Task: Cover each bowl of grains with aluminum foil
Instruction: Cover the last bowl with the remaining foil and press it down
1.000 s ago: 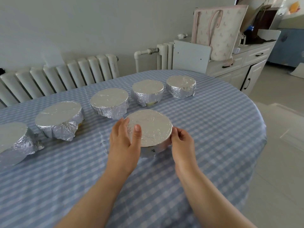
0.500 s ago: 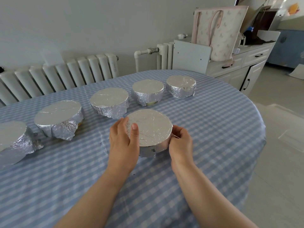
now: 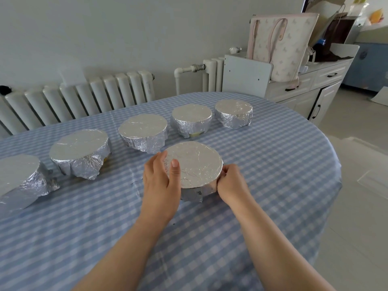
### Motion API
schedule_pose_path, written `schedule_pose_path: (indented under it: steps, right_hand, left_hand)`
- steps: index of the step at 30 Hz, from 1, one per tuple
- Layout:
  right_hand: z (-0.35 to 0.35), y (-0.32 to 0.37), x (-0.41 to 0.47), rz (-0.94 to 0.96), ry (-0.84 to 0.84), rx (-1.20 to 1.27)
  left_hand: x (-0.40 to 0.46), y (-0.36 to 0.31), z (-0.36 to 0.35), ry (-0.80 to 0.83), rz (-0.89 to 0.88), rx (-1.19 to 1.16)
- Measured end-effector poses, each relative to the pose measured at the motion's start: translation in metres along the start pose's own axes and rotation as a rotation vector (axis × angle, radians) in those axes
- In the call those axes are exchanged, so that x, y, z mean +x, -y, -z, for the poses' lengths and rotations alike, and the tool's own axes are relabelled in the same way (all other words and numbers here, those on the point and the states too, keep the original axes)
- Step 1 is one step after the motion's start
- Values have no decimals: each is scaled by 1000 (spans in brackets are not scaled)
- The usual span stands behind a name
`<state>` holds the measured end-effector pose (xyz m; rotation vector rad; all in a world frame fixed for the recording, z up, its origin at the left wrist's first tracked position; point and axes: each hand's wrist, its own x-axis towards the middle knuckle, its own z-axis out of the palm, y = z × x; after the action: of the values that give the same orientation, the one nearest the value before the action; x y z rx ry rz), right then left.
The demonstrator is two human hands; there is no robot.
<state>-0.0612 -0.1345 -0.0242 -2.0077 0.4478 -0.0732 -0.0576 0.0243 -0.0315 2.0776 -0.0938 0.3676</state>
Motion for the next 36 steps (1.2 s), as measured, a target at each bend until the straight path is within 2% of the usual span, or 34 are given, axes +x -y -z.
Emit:
schedule_pose_path:
  steps: [5, 19, 23, 26, 28, 32, 36]
  right_hand:
    - [-3, -1, 1, -6, -40, -8]
    - [-2, -4, 6, -21, -23, -81]
    - [2, -3, 4, 23, 41, -164]
    - [1, -10, 7, 20, 7, -200]
    - [5, -15, 7, -9, -45, -79]
    - [21, -9, -10, -21, -142, 370]
    - [13, -5, -41, 41, -24, 483]
  left_hand:
    - [-2, -3, 0, 2, 10, 9]
    - [-3, -7, 3, 34, 4, 42]
    - [-3, -8, 3, 34, 6, 30]
    - [-5, -10, 5, 46, 4, 25]
    - [-6, -9, 6, 52, 0, 14]
    - [-5, -8, 5, 52, -2, 27]
    - [-5, -7, 4, 45, -2, 37]
